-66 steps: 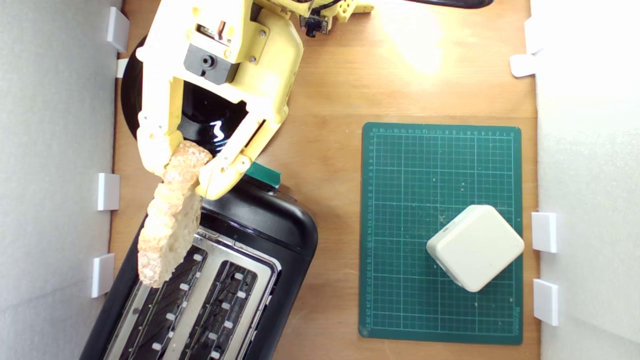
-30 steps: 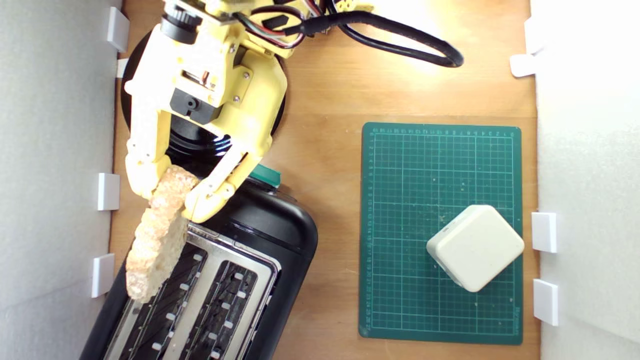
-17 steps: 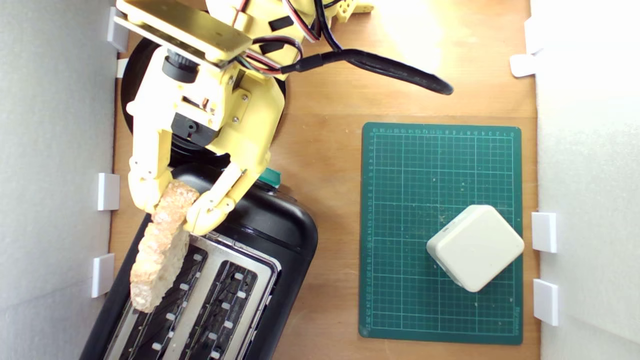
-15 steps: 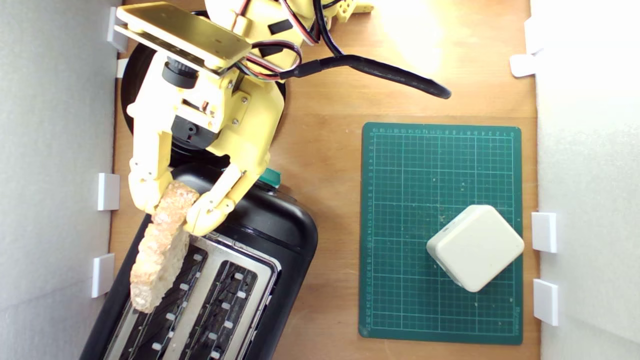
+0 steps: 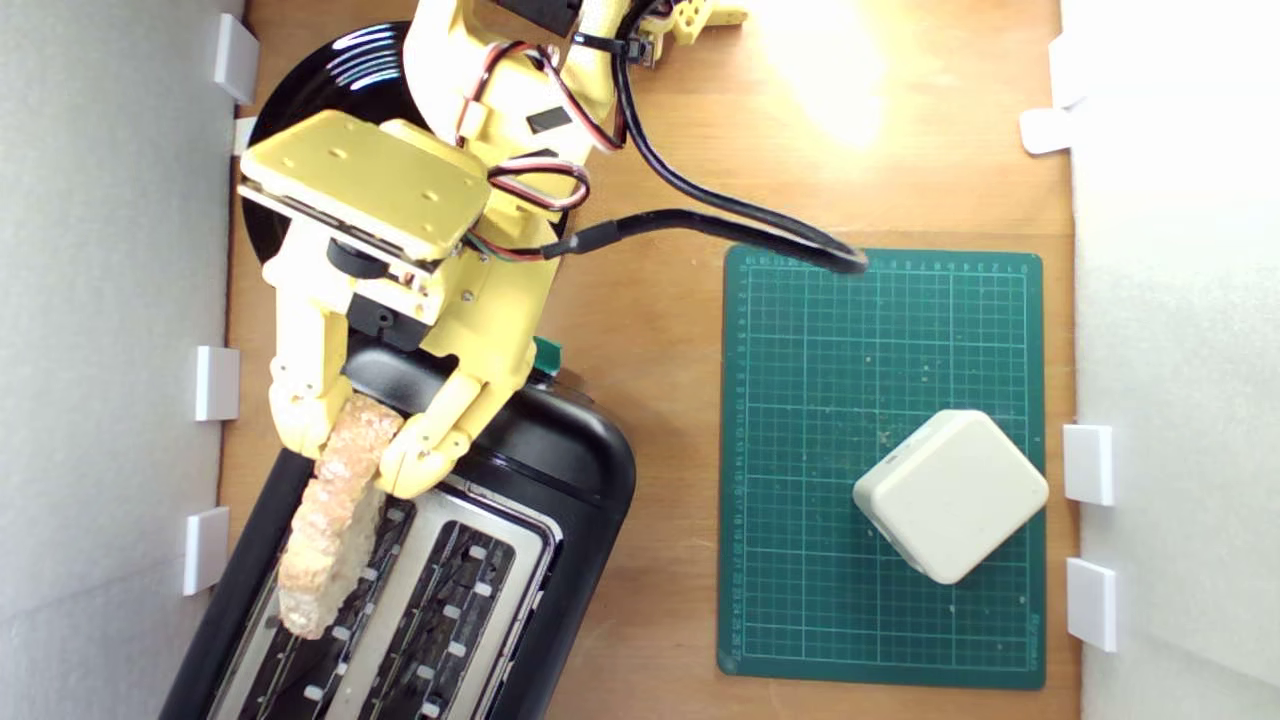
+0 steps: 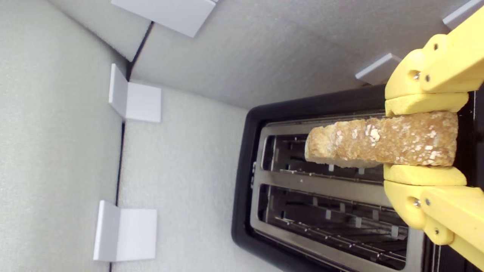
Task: Pick bread and place in toaster
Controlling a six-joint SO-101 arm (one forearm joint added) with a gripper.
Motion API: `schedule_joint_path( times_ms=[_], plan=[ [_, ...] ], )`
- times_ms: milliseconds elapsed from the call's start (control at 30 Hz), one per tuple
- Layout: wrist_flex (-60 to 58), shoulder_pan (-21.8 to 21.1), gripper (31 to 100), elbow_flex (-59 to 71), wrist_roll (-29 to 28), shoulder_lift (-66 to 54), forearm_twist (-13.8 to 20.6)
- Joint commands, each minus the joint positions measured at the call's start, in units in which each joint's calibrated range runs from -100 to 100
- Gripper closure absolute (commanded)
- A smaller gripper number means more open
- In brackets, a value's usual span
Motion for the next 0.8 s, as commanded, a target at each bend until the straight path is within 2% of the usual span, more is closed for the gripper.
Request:
schedule_joint_path(
  times_ms=[0, 767],
  plan=[
    [-4.5, 0.0, 72.0, -3.6, 0.0, 0.5, 0.2],
    [-5.1, 1.1, 72.0, -3.5, -0.1, 9.9, 0.6]
  ],
)
